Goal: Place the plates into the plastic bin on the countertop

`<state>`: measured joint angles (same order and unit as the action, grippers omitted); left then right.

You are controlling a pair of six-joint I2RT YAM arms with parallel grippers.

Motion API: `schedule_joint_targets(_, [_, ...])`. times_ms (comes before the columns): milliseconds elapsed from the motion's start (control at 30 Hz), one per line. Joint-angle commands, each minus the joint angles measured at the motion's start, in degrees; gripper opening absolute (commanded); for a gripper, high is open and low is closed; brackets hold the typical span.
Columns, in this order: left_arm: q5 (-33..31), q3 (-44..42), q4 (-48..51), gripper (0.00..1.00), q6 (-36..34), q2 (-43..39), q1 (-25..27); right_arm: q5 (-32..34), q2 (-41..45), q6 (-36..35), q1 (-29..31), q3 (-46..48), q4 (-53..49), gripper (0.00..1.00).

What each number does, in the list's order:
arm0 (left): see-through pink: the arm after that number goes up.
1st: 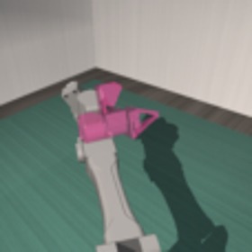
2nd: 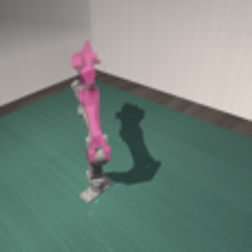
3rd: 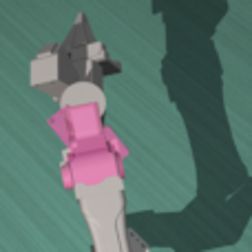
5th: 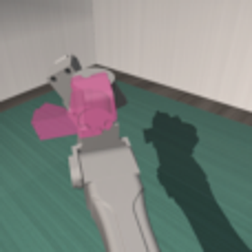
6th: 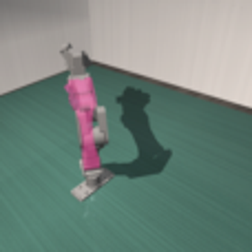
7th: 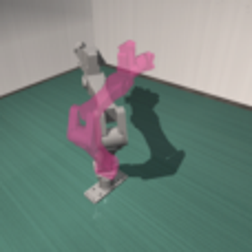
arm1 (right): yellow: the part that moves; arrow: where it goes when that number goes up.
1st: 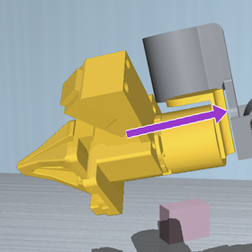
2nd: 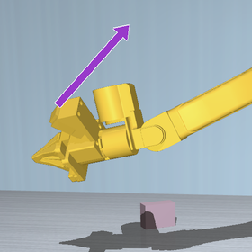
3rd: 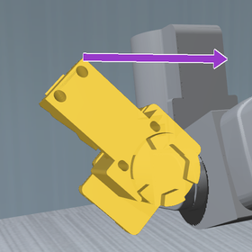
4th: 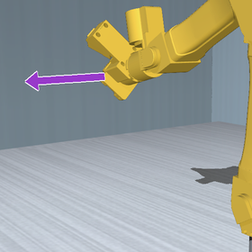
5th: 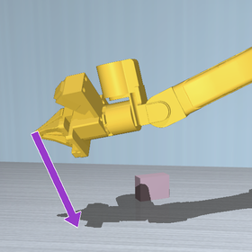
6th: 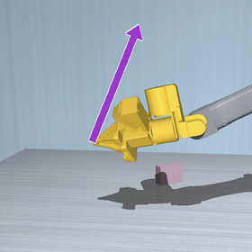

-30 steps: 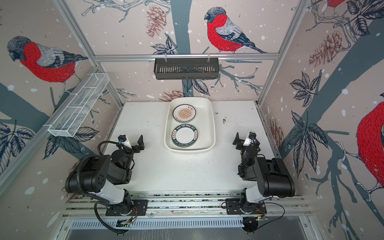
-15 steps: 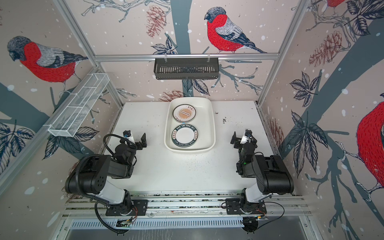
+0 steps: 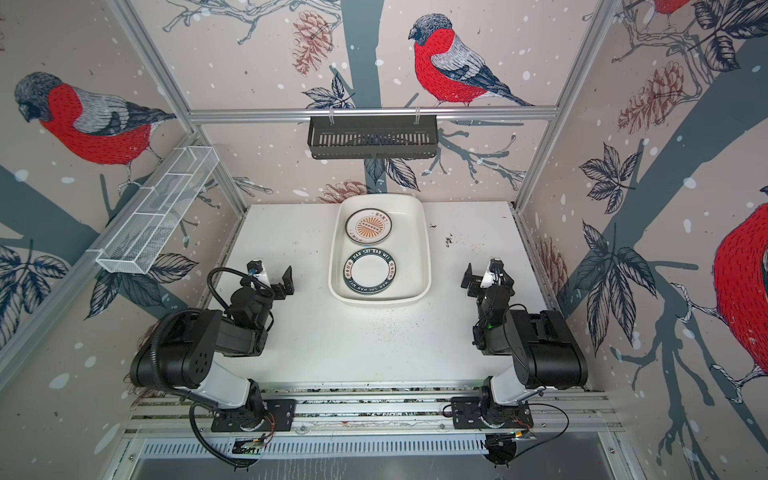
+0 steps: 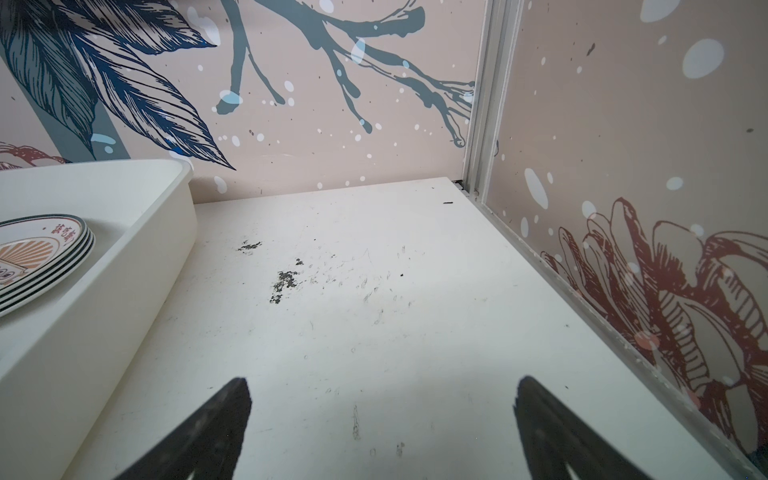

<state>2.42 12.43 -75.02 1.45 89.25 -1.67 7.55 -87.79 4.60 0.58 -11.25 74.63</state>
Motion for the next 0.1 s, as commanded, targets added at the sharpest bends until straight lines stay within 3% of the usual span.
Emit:
schedule_joint_targets(0, [-1.6,0.4,-0.7,0.99,-0.6,-0.1,0.4,0.5,-0.1,-0.2,0.0,0.0,1.4,1.0])
schedule_joint_targets(67, [-1.8,0.3,-0.7,0.98,-0.7,-0.2,0.5,0.5,-0.1,-0.1,0.0,-0.1,1.4,1.0])
